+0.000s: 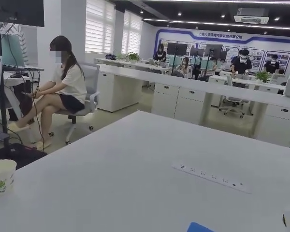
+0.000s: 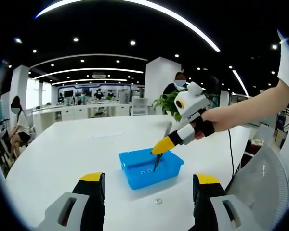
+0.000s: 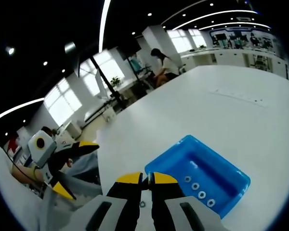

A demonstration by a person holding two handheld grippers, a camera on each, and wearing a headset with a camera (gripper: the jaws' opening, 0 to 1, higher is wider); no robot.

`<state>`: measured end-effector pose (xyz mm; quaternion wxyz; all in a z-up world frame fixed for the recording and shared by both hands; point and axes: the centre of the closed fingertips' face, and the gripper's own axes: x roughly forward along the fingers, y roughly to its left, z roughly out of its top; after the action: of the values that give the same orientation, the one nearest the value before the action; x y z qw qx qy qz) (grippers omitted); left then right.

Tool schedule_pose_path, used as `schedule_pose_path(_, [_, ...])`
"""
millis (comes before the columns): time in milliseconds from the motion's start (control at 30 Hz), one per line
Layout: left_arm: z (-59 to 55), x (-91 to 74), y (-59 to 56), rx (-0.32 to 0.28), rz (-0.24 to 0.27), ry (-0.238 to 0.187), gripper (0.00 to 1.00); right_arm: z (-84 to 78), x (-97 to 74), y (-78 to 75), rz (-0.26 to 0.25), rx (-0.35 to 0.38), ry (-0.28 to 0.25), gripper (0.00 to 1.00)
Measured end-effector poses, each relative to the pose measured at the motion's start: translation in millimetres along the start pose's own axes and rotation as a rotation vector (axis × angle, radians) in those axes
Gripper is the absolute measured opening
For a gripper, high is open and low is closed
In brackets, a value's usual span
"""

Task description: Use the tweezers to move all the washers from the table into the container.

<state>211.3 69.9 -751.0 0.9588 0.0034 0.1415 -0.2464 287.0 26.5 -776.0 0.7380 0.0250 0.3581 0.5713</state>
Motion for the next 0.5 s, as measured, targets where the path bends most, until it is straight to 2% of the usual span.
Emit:
schedule_pose_path(200, [-0.9,0.3,0.2,0.003,0.002,0.006,0.75,-16.6,12.4,9.5,0.025,-0.017,0.043,0.04])
schedule_pose_path(500, [-0.8,0.8,1.1,0.000,0.004,0.005,0.74,-45.8,31.0,7.9,0.036,-0.019,0.119,0.04])
